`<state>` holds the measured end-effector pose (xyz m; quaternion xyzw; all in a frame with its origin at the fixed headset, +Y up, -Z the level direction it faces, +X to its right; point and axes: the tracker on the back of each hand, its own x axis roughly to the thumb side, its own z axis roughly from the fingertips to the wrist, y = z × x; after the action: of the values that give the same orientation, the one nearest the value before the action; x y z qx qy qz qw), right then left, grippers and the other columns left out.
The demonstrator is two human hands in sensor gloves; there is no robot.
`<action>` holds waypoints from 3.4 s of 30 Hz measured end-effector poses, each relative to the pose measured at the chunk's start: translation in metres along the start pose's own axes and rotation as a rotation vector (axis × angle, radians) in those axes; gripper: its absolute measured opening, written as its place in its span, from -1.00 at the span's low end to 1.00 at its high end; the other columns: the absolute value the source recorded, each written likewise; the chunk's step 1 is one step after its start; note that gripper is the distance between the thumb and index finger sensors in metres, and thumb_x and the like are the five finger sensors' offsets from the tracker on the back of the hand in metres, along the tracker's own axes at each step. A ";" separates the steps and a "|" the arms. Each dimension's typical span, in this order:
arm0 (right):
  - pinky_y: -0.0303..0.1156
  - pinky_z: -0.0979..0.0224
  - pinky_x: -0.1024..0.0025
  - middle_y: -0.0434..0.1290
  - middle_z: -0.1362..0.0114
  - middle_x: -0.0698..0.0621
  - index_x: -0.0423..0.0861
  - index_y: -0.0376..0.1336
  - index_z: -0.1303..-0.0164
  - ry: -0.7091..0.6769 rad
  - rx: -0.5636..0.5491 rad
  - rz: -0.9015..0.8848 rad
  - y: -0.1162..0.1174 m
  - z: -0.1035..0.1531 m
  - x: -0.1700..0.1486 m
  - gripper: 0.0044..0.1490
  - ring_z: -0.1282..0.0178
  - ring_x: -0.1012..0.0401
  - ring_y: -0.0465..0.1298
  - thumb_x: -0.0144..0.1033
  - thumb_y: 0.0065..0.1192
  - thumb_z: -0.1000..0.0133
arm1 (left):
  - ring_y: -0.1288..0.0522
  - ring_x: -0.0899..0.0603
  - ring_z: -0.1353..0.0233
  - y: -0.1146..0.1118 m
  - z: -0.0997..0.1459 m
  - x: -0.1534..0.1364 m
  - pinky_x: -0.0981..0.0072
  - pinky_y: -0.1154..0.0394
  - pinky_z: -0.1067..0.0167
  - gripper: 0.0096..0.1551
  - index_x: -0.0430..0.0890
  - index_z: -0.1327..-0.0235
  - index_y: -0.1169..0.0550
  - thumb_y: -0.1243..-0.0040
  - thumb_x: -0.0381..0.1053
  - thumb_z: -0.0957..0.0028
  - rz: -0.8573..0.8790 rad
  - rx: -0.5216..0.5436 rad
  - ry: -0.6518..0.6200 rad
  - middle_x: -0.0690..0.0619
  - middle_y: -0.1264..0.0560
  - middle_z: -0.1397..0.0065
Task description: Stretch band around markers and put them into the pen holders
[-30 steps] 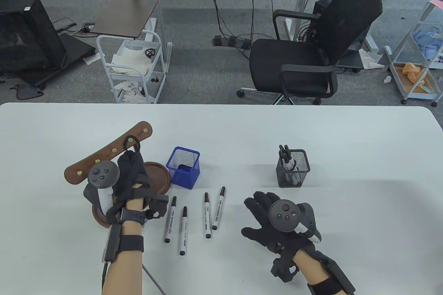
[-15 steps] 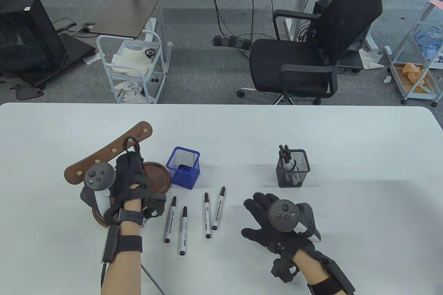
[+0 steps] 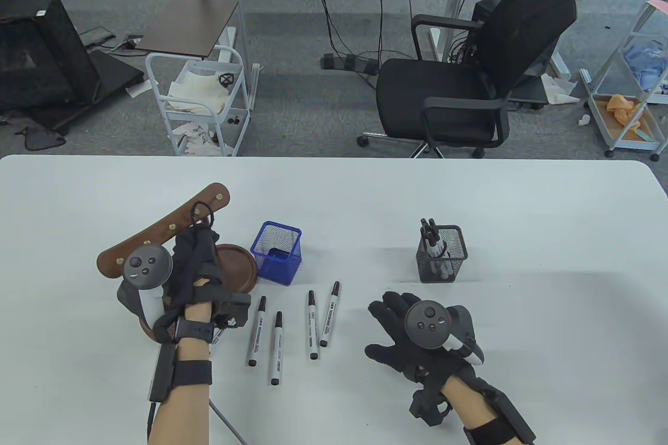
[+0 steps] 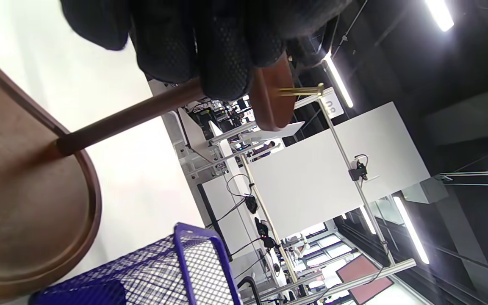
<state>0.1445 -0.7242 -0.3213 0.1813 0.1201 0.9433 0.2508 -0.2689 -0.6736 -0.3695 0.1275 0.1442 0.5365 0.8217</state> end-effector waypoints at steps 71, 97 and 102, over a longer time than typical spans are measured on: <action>0.17 -0.56 -0.23 0.51 -0.34 -0.02 0.01 0.36 -0.21 -0.117 -0.095 -0.627 -0.045 0.014 -0.040 -0.58 -0.43 -0.10 0.38 -0.12 0.25 -0.19 | -0.40 -0.46 -0.55 -0.206 0.100 0.058 -0.47 -0.23 -0.45 -0.52 -0.10 -0.43 -0.47 -0.13 0.05 -0.32 -0.113 -0.970 -0.345 -0.16 -0.55 -0.54; 0.33 -0.47 -0.16 0.62 -0.33 -0.04 -0.01 0.36 -0.23 -0.346 0.187 -1.222 -0.033 0.000 -0.058 -0.58 -0.15 0.03 0.58 -0.10 0.24 -0.23 | -0.41 -0.44 -0.55 -0.210 0.087 0.065 -0.50 -0.20 -0.46 -0.59 -0.08 -0.32 -0.55 -0.17 0.03 -0.29 0.048 -0.959 -0.304 -0.14 -0.62 -0.45; 0.42 -0.35 -0.13 0.69 -0.15 -0.02 -0.12 0.41 -0.21 -0.399 0.317 -1.225 -0.028 -0.002 -0.051 -0.51 0.07 0.06 0.64 -0.06 0.14 -0.26 | -0.39 -0.43 -0.57 -0.209 0.092 0.079 -0.50 -0.19 -0.46 -0.60 -0.09 -0.33 -0.53 -0.13 0.00 -0.32 0.144 -0.982 -0.319 -0.13 -0.59 -0.48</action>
<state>0.1968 -0.7266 -0.3466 0.2859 0.2899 0.5493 0.7297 -0.0276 -0.6878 -0.3681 -0.1833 -0.2609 0.5698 0.7574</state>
